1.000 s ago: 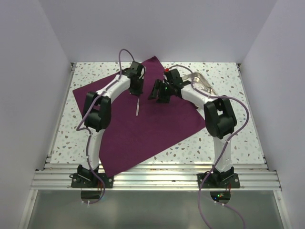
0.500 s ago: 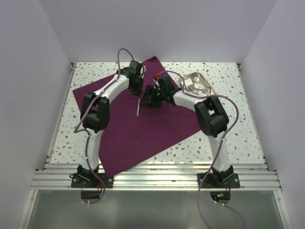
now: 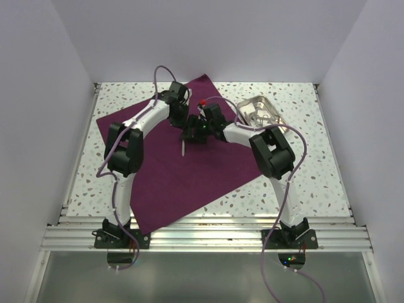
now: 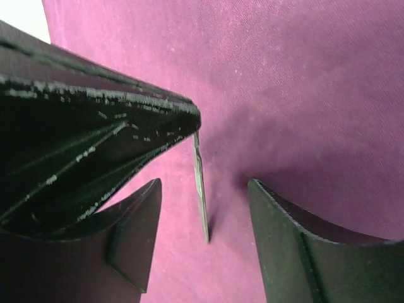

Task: Prepare the surgical pack

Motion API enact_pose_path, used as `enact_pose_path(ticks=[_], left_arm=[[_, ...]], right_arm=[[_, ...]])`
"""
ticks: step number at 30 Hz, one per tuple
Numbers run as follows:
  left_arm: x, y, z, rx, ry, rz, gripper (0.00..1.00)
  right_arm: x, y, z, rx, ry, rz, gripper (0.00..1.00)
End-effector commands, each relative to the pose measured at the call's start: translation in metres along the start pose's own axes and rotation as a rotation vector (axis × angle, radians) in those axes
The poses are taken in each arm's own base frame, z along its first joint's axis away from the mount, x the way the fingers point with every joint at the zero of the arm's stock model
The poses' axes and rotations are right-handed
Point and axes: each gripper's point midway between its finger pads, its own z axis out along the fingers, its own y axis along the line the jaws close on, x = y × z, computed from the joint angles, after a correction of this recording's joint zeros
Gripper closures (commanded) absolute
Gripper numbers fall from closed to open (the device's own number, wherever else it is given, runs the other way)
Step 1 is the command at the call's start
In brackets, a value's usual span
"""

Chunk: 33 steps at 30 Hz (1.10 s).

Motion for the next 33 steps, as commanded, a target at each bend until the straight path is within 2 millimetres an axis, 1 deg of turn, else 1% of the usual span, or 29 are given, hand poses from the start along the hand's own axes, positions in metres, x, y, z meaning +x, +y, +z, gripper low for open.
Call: enact_pose_path(ticks=[1,3,4,6,7,9,10,12,13,14,16,17,18,19,20,21,22,23,24,25,26,27,28,30,31,33], left_arm=[[-0.020,-0.004,-0.028,0.032,-0.078,-0.012,1.00],[-0.019,-0.004,-0.028,0.032,-0.078,-0.012,1.00],[-0.019,-0.005,-0.028,0.035,-0.077,-0.012,1.00],[-0.019,-0.005,-0.028,0.035,-0.080,-0.013,1.00],[-0.019,-0.004,-0.028,0.033,-0.080,-0.014,1.00],[-0.018,-0.005,-0.029,0.035,-0.080,-0.013,1.00],[-0.017,-0.004,-0.029,0.034,-0.079,-0.014,1.00],[-0.018,-0.004,-0.030,0.035,-0.082,-0.013,1.00],[-0.018,-0.005,-0.030,0.033,-0.083,-0.012,1.00],[-0.018,-0.004,-0.031,0.030,-0.084,-0.015,1.00],[-0.019,0.000,-0.033,0.011,-0.089,-0.016,1.00],[-0.019,0.004,-0.034,-0.001,-0.088,-0.020,1.00],[-0.018,0.009,-0.035,-0.016,-0.084,-0.025,1.00],[-0.016,0.014,-0.036,-0.027,-0.075,-0.030,1.00],[-0.014,0.018,-0.037,-0.036,-0.073,-0.033,0.98],[-0.012,0.022,-0.038,-0.040,-0.072,-0.038,0.91],[-0.009,0.033,-0.040,-0.072,-0.080,-0.051,0.75],[-0.006,0.036,-0.041,-0.077,-0.077,-0.059,0.69],[-0.004,0.039,-0.042,-0.080,-0.075,-0.066,0.64],[0.001,0.042,-0.044,-0.086,-0.067,-0.073,0.56],[0.002,0.043,-0.045,-0.090,-0.065,-0.084,0.53],[0.008,0.045,-0.044,-0.101,-0.053,-0.095,0.52],[0.011,0.045,-0.045,-0.107,-0.047,-0.107,0.52],[0.015,0.046,-0.043,-0.118,-0.041,-0.153,0.51],[0.019,0.047,-0.039,-0.123,-0.023,-0.166,0.52],[0.021,0.048,-0.034,-0.138,-0.004,-0.203,0.53]], right_arm=[[0.000,0.010,0.013,-0.032,-0.001,0.000,0.42],[0.001,0.015,0.017,-0.046,0.000,0.004,0.44],[0.001,0.014,0.018,-0.044,0.000,0.008,0.49],[0.004,0.015,0.022,-0.051,0.012,0.024,0.54],[0.006,0.017,0.025,-0.064,0.018,0.028,0.62],[0.005,0.022,0.027,-0.075,0.018,0.027,0.71],[0.006,0.023,0.029,-0.080,0.023,0.027,0.81],[0.008,0.021,0.029,-0.069,0.032,0.034,0.91],[0.008,0.021,0.028,-0.067,0.032,0.034,0.99],[0.008,0.020,0.026,-0.061,0.033,0.033,1.00],[0.011,0.017,0.023,-0.039,0.043,0.030,1.00],[0.007,0.021,0.018,-0.041,0.039,0.012,1.00],[0.004,0.021,0.015,-0.029,0.021,0.001,1.00],[0.006,0.016,0.012,-0.003,0.024,0.006,1.00],[0.005,0.013,0.008,0.012,0.022,0.007,1.00],[0.003,0.014,0.004,0.021,0.023,0.009,1.00],[0.004,0.010,0.000,0.049,0.036,0.017,1.00],[0.004,0.006,-0.004,0.073,0.040,-0.001,1.00],[-0.001,0.011,-0.014,0.092,0.027,-0.019,0.94],[-0.001,0.002,-0.022,0.148,0.034,-0.017,0.86],[-0.004,0.001,-0.030,0.179,0.028,-0.050,0.76],[-0.010,0.006,-0.042,0.201,0.014,-0.069,0.67],[-0.010,-0.001,-0.055,0.270,0.025,-0.092,0.65],[-0.015,0.001,-0.071,0.317,0.021,-0.125,0.61],[-0.021,0.007,-0.088,0.338,0.017,-0.158,0.60],[-0.028,0.010,-0.105,0.377,-0.003,-0.183,0.59]])
